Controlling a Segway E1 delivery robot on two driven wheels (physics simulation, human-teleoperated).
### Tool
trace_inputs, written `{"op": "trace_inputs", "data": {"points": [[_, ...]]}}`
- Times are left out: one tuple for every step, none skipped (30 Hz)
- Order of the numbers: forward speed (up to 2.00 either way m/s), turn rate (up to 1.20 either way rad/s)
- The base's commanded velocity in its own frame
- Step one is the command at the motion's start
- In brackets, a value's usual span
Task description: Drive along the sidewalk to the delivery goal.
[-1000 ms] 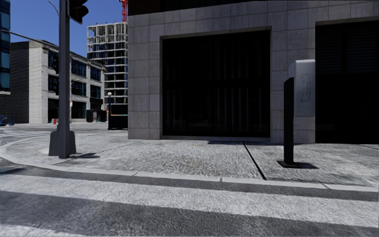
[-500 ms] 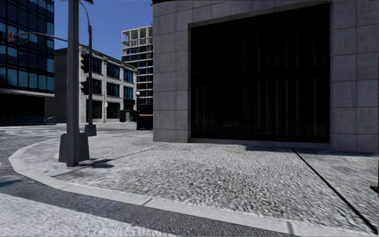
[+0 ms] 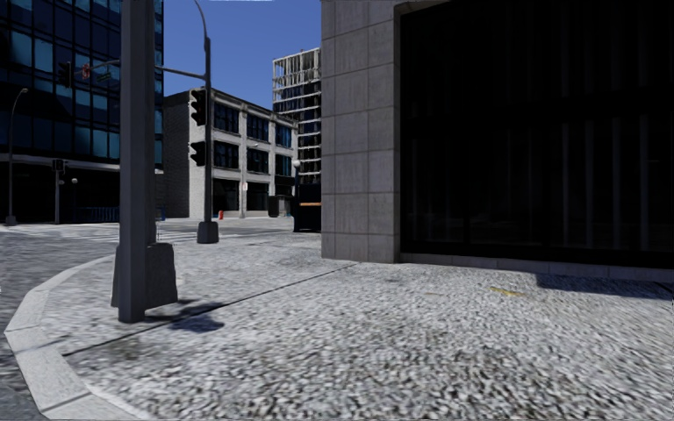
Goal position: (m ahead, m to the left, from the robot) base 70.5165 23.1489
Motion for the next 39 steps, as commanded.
{"op": "trace_inputs", "data": {"points": [[1.96,0.43],[1.96,0.43],[1.96,0.43],[1.96,0.43],[1.96,0.40],[1.96,0.23],[1.96,0.23],[1.96,0.14],[1.96,0.11],[1.96,0.10],[1.96,0.10],[1.96,0.10],[1.96,0.10],[1.96,0.10],[1.96,0.10],[1.96,0.15],[1.96,0.24],[1.96,0.29],[1.96,0.29],[1.96,0.30],[1.96,0.30],[1.96,0.30],[1.96,0.30],[1.96,0.31],[1.96,0.33],[1.96,0.33],[1.96,0.33],[1.96,0.33],[1.96,0.33],[1.96,0.33],[1.96,0.33],[1.96,0.33],[1.96,0.33],[1.96,0.33],[1.96,0.33],[1.96,0.33],[1.96,0.33],[1.96,0.33],[1.96,0.33]]}}
